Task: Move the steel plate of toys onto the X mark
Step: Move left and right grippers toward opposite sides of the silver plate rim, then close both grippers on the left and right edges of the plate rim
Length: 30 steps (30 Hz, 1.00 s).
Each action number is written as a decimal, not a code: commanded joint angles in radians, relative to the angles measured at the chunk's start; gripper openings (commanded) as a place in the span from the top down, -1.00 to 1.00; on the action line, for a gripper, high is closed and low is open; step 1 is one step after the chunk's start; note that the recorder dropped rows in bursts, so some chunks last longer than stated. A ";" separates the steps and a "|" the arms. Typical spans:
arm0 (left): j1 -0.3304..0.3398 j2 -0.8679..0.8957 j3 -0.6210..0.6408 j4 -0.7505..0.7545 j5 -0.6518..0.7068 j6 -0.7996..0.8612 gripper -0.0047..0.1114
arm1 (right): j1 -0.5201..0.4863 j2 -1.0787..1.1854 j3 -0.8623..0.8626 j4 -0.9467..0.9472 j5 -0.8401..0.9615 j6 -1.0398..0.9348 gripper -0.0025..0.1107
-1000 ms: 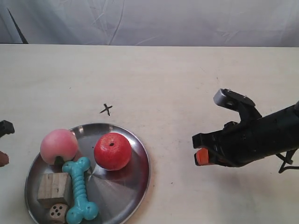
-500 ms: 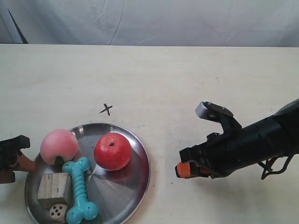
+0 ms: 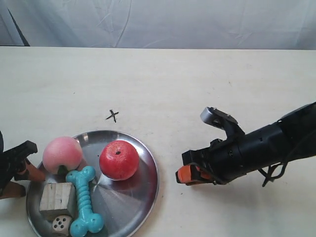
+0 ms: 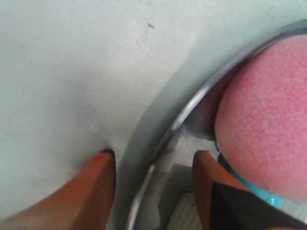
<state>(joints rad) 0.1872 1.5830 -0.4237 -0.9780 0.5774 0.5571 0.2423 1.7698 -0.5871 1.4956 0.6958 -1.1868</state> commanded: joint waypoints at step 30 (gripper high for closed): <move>-0.001 0.073 0.000 -0.037 0.021 0.031 0.92 | 0.230 0.178 -0.163 0.116 -0.019 0.013 0.97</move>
<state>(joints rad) 0.1890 1.6315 -0.4317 -0.9994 0.5982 0.6130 0.4575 1.9467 -0.7369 1.5971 0.6345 -1.1442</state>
